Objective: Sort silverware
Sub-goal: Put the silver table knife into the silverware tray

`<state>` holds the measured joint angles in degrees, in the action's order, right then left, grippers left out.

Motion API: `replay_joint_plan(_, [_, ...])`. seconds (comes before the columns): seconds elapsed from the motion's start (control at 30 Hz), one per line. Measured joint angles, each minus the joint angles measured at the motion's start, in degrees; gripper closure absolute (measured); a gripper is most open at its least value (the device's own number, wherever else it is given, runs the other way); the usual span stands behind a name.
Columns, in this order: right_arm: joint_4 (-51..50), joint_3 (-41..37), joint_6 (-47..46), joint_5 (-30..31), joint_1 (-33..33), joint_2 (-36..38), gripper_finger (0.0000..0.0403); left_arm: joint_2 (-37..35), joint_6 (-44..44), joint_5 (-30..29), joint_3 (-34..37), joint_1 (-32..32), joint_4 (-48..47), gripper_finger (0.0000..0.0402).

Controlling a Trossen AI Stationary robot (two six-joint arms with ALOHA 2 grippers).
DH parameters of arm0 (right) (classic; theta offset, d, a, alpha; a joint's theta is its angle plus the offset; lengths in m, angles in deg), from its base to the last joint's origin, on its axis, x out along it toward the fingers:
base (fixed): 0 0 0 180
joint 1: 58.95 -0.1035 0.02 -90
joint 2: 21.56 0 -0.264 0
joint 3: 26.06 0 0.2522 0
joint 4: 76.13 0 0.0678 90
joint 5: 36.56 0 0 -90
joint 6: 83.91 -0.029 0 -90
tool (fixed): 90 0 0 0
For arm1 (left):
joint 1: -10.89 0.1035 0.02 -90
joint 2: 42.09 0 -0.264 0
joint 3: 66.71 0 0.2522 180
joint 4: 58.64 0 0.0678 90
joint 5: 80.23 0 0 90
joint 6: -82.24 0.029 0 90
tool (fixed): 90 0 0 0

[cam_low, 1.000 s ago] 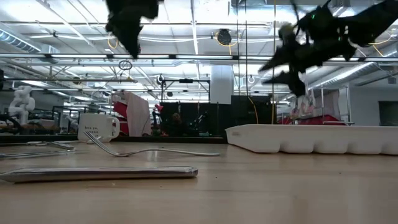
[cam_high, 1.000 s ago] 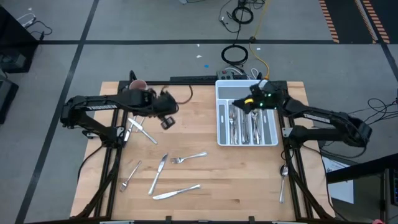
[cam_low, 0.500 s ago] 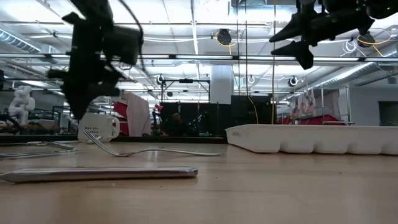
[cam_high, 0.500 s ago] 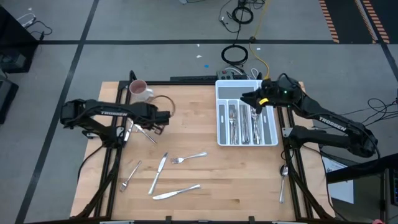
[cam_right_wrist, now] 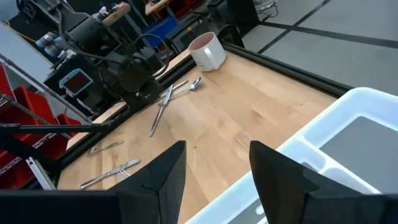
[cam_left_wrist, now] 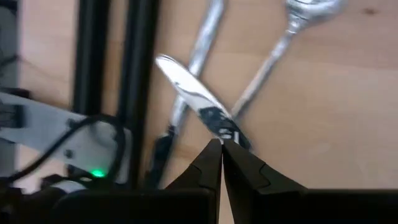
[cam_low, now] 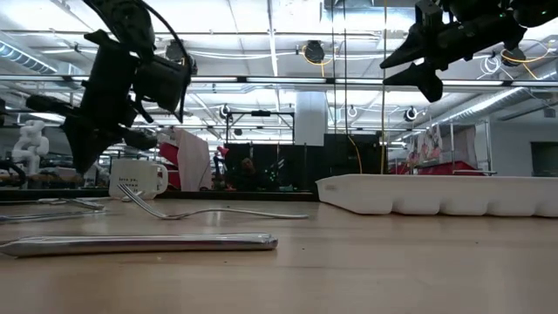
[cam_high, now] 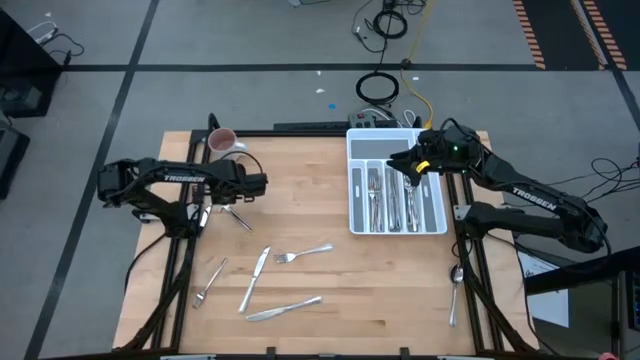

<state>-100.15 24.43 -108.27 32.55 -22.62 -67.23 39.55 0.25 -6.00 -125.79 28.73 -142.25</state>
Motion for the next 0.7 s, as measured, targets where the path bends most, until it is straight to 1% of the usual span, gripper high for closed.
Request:
replay_joint_plan(0.13, [0.02,0.0,0.11,-0.01,0.0,0.0,0.0234,0.14,-1.63,0.84,0.0,-2.1,0.62,0.0377])
replay_joint_plan(0.27, [0.02,-0.02,2.27,-0.07,0.0,0.0,0.0234,0.28,-4.63,1.17,0.0,-0.78,-0.49,0.0377])
replay_joint_plan(0.33, [-0.11,-0.02,3.98,-0.09,0.0,0.0,0.0234,0.23,-3.62,2.99,0.0,-0.99,2.95,0.0377])
replay_joint_plan(0.37, [-0.42,-0.02,4.9,-0.09,0.0,0.0,0.0234,0.16,-0.34,3.35,0.0,-1.71,6.48,0.0377])
replay_joint_plan(0.4, [-0.82,-0.02,5.87,-0.08,0.0,0.0,0.0234,0.15,5.17,3.56,0.0,-2.66,10.77,0.0377])
replay_joint_plan(0.47, [-1.95,-0.04,7.59,-0.02,0.0,-0.09,0.0234,0.15,19.81,4.82,-0.08,-5.01,17.65,0.0377])
replay_joint_plan(0.53, [-2.21,-0.04,8.57,-0.02,0.0,-0.2,0.0234,0.13,33.8,10.44,-0.13,-7.03,20.04,0.0377])
replay_joint_plan(0.57, [-2.37,-0.04,9.03,-0.04,0.0,-0.18,0.0234,0.15,38.67,12.8,-0.13,-7.82,20.0,0.0377])
replay_joint_plan(0.7, [-2.33,-0.04,10.64,-0.02,0.0,-0.17,0.0234,0.15,48.6,14.63,-0.13,-9.13,20.12,0.0377])
